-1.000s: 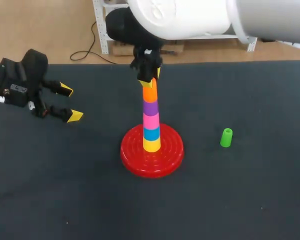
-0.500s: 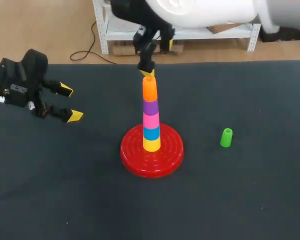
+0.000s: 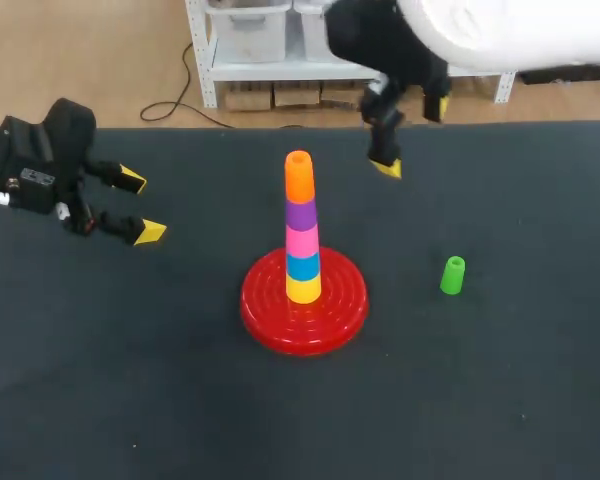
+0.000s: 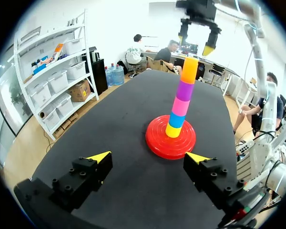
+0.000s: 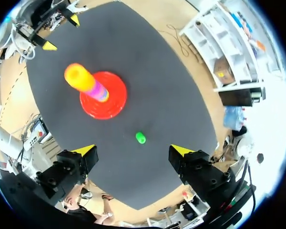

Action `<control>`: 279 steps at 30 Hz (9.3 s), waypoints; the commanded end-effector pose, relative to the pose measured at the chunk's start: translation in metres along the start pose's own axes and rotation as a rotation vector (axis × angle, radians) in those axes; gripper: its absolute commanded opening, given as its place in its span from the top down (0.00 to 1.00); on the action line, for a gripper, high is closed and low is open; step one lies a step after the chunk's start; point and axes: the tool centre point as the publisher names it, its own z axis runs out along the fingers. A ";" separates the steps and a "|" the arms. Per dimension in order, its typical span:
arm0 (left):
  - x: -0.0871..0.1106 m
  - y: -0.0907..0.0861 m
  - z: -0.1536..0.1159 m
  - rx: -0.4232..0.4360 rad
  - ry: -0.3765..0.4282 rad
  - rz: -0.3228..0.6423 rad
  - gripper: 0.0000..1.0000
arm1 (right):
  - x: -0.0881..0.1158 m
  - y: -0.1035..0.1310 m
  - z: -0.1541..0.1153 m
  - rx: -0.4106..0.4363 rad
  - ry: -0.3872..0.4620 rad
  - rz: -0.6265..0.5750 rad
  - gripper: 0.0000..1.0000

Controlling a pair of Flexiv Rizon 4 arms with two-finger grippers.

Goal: Pick up and stack the cylinders on the red base in this order: pink,purple,orange,green

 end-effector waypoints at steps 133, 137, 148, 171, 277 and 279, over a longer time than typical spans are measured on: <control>-0.001 0.001 0.001 0.001 0.006 -0.001 0.00 | 0.045 -0.028 0.217 -0.160 0.040 0.213 0.55; -0.001 0.001 0.001 0.001 0.006 -0.001 0.00 | 0.043 -0.030 0.219 -0.163 0.035 0.216 0.59; -0.001 0.001 0.001 0.001 0.006 -0.001 0.00 | 0.042 -0.030 0.221 -0.163 0.033 0.213 0.67; -0.001 0.001 0.001 0.001 0.006 -0.001 0.00 | 0.037 -0.034 0.193 -0.154 0.015 0.196 1.00; -0.001 0.001 0.001 0.001 0.006 -0.001 0.00 | -0.093 0.071 -0.048 -0.090 -0.009 -0.224 1.00; -0.001 0.001 0.001 0.001 0.006 -0.001 0.00 | -0.094 0.070 -0.047 -0.092 -0.002 -0.220 1.00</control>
